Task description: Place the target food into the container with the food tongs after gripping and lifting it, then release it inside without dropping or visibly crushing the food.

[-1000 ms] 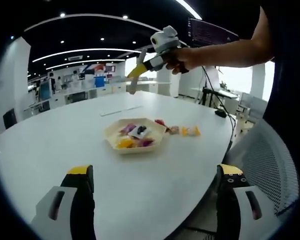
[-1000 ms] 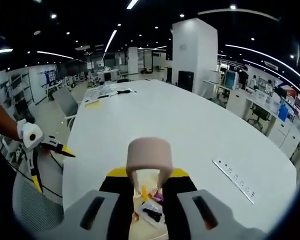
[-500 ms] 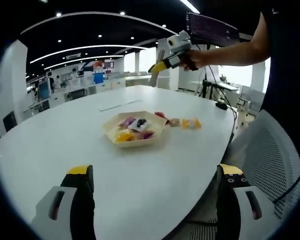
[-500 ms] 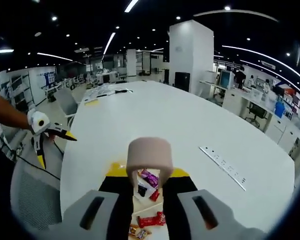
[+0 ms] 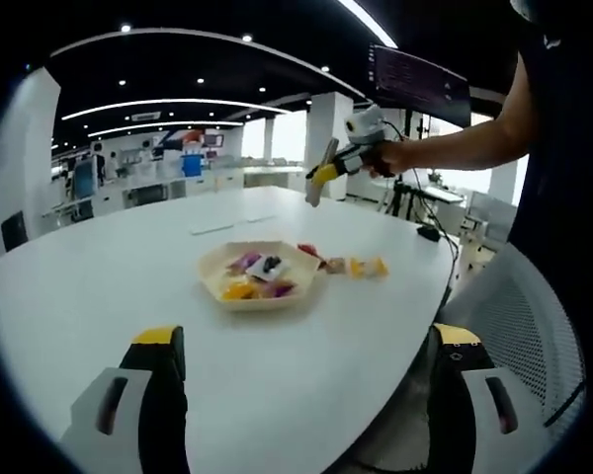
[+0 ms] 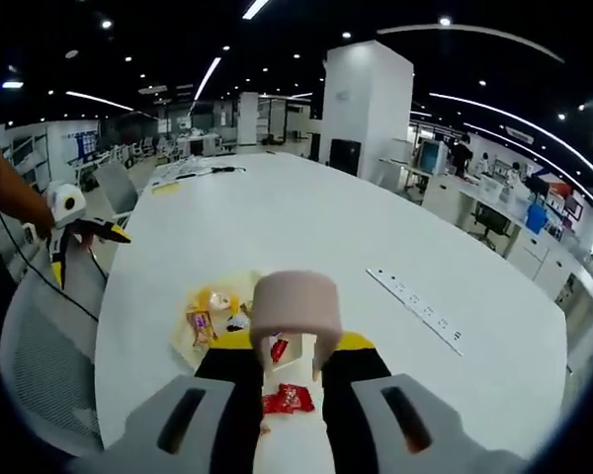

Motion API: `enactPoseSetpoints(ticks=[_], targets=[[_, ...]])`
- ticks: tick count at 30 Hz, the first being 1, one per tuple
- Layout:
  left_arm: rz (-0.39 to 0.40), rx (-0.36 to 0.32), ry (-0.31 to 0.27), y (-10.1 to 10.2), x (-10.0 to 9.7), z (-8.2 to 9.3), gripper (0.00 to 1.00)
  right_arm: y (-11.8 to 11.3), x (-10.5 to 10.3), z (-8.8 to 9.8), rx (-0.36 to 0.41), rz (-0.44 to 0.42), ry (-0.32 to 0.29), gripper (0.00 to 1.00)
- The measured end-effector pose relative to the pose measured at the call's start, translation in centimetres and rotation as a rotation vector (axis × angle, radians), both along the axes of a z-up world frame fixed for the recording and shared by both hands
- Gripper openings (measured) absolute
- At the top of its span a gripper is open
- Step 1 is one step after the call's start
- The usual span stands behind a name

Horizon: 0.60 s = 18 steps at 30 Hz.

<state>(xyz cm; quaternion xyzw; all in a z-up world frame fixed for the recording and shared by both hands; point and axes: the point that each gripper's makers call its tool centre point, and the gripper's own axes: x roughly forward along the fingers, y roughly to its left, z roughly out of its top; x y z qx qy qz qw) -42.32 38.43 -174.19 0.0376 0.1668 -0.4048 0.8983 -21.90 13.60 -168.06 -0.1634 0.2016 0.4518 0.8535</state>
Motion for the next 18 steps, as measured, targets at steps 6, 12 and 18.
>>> enactPoseSetpoints(ticks=[6, 12, 18], targets=[[-0.005, 0.023, -0.007, -0.14, -0.03, -0.26, 0.99, -0.61, -0.54, 0.41, -0.026, 0.041, -0.066, 0.21], [-0.002, 0.027, -0.003, 0.0, 0.04, -0.32, 0.99, -0.87, -0.88, 0.45, -0.017, 0.036, -0.059, 0.21], [-0.014, 0.035, 0.005, -0.09, -0.16, -0.6, 0.99, -0.76, -0.65, 0.5, -0.004, 0.025, -0.058, 0.21]])
